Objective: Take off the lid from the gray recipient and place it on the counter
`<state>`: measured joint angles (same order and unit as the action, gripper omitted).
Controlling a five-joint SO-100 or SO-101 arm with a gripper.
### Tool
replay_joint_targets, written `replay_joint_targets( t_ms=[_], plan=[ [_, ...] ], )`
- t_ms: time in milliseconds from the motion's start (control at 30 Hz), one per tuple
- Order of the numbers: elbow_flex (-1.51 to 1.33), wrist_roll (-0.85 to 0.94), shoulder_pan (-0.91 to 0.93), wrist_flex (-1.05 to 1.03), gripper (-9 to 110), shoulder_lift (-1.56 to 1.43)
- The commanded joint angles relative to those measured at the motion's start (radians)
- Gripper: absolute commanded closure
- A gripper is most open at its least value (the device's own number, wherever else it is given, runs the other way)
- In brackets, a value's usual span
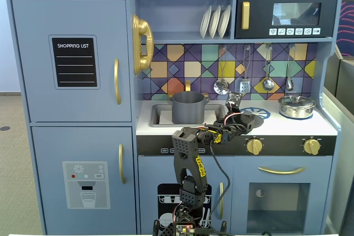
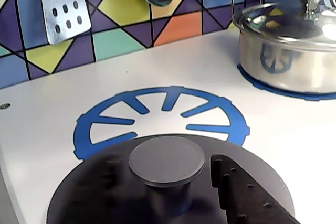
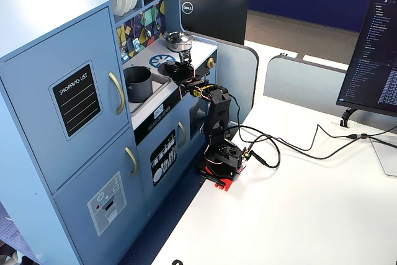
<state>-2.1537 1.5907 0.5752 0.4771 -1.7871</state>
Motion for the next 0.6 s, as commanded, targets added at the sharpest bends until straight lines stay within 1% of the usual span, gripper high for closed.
replay_joint_targets(
  t_ms=[0,167,567],
  plan=[
    [-0.006,0.017,0.018,0.04,75,-0.028],
    [-0.011,0.025,0.023,0.044,72,-0.041],
    [-0.031,0.015,0.057,0.048,74,-0.081]
  ],
)
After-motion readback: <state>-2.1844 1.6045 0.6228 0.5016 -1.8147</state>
